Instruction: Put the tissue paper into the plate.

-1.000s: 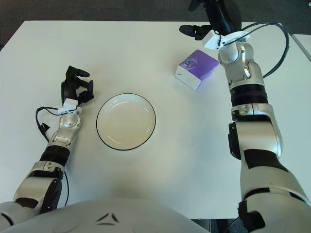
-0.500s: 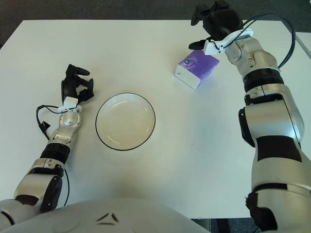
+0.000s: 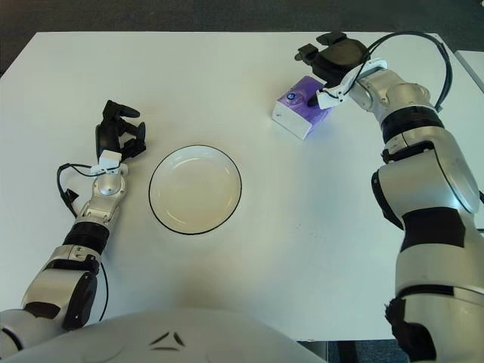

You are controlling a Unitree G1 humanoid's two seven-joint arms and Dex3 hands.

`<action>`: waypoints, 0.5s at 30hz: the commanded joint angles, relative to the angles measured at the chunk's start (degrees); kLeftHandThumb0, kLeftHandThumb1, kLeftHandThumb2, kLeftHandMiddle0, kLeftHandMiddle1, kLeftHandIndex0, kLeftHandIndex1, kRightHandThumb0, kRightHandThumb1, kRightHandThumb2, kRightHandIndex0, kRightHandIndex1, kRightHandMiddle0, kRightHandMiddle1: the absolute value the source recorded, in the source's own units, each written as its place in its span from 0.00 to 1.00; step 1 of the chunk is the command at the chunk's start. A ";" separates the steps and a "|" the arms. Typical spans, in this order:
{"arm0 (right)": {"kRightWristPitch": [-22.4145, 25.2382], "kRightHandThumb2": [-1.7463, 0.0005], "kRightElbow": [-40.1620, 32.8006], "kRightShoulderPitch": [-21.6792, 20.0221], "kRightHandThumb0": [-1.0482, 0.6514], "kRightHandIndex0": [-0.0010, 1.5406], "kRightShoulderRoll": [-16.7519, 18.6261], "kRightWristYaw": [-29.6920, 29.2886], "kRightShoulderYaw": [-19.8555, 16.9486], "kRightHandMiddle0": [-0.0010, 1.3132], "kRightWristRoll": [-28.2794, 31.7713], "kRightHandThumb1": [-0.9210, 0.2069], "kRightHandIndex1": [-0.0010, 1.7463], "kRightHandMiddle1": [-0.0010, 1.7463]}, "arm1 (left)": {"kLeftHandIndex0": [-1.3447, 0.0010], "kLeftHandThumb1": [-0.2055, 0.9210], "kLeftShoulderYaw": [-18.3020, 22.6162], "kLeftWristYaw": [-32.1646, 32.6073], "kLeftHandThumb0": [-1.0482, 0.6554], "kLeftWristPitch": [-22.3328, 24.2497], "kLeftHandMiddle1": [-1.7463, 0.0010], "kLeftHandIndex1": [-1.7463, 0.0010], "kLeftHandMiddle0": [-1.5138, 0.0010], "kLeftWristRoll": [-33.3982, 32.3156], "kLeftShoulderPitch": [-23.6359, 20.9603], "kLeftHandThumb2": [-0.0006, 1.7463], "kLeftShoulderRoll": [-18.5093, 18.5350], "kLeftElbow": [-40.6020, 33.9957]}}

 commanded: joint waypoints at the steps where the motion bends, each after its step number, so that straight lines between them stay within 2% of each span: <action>1: -1.00 0.97 -0.14 0.65 0.00 0.03 0.10 1.44 1.85 0.00 -1.04 0.03 0.01 0.22 | 0.72 0.78 -1.36 0.43 0.39 1.33 0.06 0.03 0.48 0.74 6.81 0.47 -2.56 6.22; 8: -2.20 0.98 0.05 -0.41 0.02 0.00 -0.08 6.77 4.75 0.00 -1.66 0.04 0.00 0.17 | 0.71 0.78 -1.28 0.36 0.39 1.64 0.05 0.03 0.48 0.58 6.93 0.47 -2.53 6.39; 15: -2.19 0.98 -0.06 -0.74 0.03 0.00 0.20 10.75 4.86 0.00 -0.62 0.04 0.00 0.15 | 0.71 0.78 -1.26 0.64 0.39 1.77 0.04 0.03 0.48 0.66 6.88 0.47 -2.51 6.70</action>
